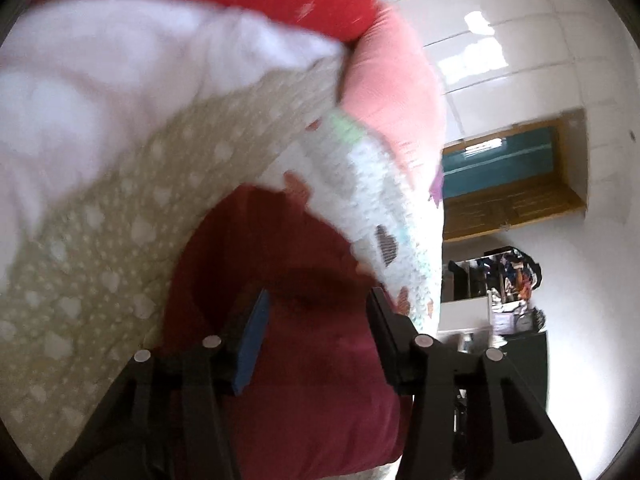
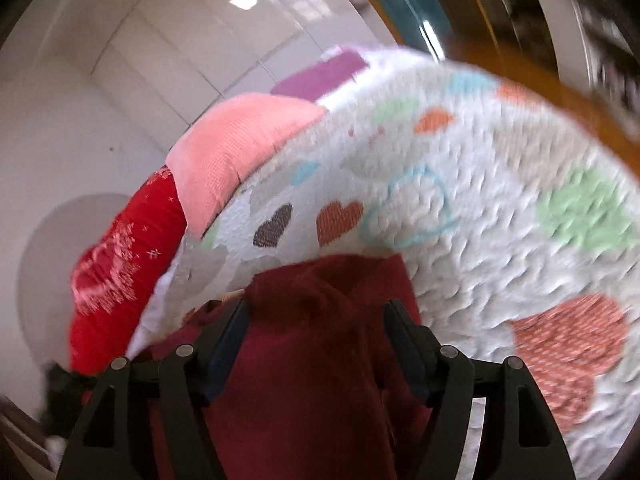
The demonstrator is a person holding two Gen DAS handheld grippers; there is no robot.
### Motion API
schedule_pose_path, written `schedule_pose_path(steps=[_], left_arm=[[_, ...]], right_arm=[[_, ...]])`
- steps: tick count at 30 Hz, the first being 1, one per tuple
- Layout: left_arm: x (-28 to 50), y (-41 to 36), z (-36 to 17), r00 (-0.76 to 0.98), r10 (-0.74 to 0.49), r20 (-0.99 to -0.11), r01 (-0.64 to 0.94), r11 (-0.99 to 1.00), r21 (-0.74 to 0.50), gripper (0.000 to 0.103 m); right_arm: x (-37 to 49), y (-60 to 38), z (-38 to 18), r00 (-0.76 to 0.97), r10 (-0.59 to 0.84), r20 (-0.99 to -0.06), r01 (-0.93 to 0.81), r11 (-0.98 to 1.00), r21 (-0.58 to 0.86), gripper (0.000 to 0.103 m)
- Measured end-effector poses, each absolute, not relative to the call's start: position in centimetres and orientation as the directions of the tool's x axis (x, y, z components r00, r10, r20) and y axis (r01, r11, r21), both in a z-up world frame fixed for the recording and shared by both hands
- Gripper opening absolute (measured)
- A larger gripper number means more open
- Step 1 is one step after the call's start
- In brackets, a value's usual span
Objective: Fold small clothes
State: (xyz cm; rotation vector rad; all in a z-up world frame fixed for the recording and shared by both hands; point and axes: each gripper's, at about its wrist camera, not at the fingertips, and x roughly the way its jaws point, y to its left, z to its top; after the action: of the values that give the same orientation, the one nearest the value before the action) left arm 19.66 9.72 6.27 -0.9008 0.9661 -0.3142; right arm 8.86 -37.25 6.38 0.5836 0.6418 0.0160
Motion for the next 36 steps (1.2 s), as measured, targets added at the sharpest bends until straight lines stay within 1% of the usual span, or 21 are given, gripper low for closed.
schedule_pose_path(steps=[3,5,6,7,8,10,12,13,16,17,18,22,24,25,27,29,30,32,34,35,36], left_arm=[[17.7,8.5,10.5,0.638,-0.525,-0.563,-0.037,0.709,-0.704,0.056],[16.7,6.6,12.3,0.665,-0.489,-0.564,0.046,0.781,-0.623,0.066],[16.6,5.5,12.5,0.655,-0.486,-0.578,0.087,0.809,-0.582,0.066],[16.7,4.0,12.2,0.631,-0.488,-0.603,0.13,0.833,-0.538,0.066],[16.8,3.1,11.7,0.611,-0.489,-0.622,0.149,0.843,-0.517,0.066],[17.3,2.2,9.5,0.564,-0.476,-0.675,0.134,0.859,-0.494,0.066],[17.7,2.6,7.3,0.55,-0.41,-0.727,0.059,0.888,-0.456,0.066],[17.9,3.2,6.0,0.54,-0.355,-0.763,-0.002,0.906,-0.423,0.066],[17.5,4.9,3.7,0.514,-0.356,-0.781,-0.037,0.9,-0.435,0.047],[16.9,5.2,3.6,0.518,-0.358,-0.777,-0.03,0.9,-0.435,0.046],[16.3,5.4,3.7,0.522,-0.362,-0.772,-0.021,0.9,-0.436,0.046],[13.3,5.2,4.7,0.536,-0.355,-0.766,0.015,0.911,-0.411,0.047],[10.6,4.5,5.7,0.558,-0.34,-0.757,0.04,0.922,-0.384,0.047],[9.0,4.1,6.5,0.579,-0.337,-0.742,0.057,0.925,-0.375,0.048],[6.2,3.4,8.2,0.63,-0.317,-0.709,0.08,0.934,-0.347,0.05],[3.1,2.6,10.0,0.705,-0.264,-0.658,0.094,0.955,-0.283,0.065],[1.4,2.2,11.1,0.748,-0.223,-0.625,0.092,0.968,-0.235,0.069],[-1.5,1.3,13.2,0.831,-0.13,-0.542,0.069,0.989,-0.131,0.085],[-4.8,0.4,15.3,0.907,-0.023,-0.42,0.013,1.0,-0.027,0.097],[-5.8,0.1,16.0,0.927,0.009,-0.375,-0.008,1.0,0.004,0.103],[-6.9,-0.2,16.8,0.943,0.044,-0.329,-0.034,0.999,0.036,0.103]], right_arm=[[7.5,-36.4,7.7,0.837,0.13,-0.531,0.159,0.872,0.464,0.074],[7.1,-35.8,8.0,0.846,0.117,-0.52,0.148,0.885,0.441,0.074],[7.1,-35.4,7.9,0.843,0.124,-0.524,0.135,0.893,0.429,0.074],[7.3,-34.8,7.6,0.833,0.141,-0.535,0.114,0.903,0.414,0.073],[7.6,-34.0,7.1,0.814,0.169,-0.556,0.081,0.915,0.396,0.065],[8.3,-32.5,5.7,0.772,0.211,-0.599,0.035,0.928,0.372,0.055],[8.8,-31.7,4.2,0.732,0.233,-0.64,0.024,0.93,0.366,0.055],[8.9,-31.8,3.5,0.727,0.213,-0.653,0.049,0.932,0.358,0.053],[8.2,-33.9,1.9,0.733,0.189,-0.654,0.112,0.914,0.389,0.036],[7.7,-34.7,1.7,0.735,0.186,-0.652,0.122,0.909,0.398,0.029],[7.2,-35.2,1.6,0.736,0.182,-0.652,0.131,0.907,0.4,0.028],[4.2,-36.0,1.9,0.741,0.157,-0.653,0.171,0.897,0.409,0.028],[1.9,-35.9,2.8,0.751,0.102,-0.652,0.217,0.895,0.39,0.041],[1.0,-35.9,3.1,0.751,0.076,-0.655,0.24,0.894,0.379,0.058],[-1.4,-36.1,3.5,0.771,0.084,-0.632,0.241,0.879,0.411,0.061],[-3.6,-36.2,3.6,0.773,0.078,-0.629,0.253,0.873,0.418,0.061],[-4.4,-36.2,3.6,0.774,0.069,-0.629,0.259,0.872,0.415,0.061],[-6.2,-35.8,3.9,0.779,0.049,-0.625,0.266,0.877,0.401,0.061],[-7.8,-35.3,4.4,0.787,0.03,-0.616,0.26,0.89,0.376,0.061],[-8.6,-34.7,4.7,0.793,0.02,-0.609,0.251,0.9,0.357,0.062],[-9.3,-34.2,5.0,0.798,0.012,-0.602,0.244,0.908,0.341,0.063]])
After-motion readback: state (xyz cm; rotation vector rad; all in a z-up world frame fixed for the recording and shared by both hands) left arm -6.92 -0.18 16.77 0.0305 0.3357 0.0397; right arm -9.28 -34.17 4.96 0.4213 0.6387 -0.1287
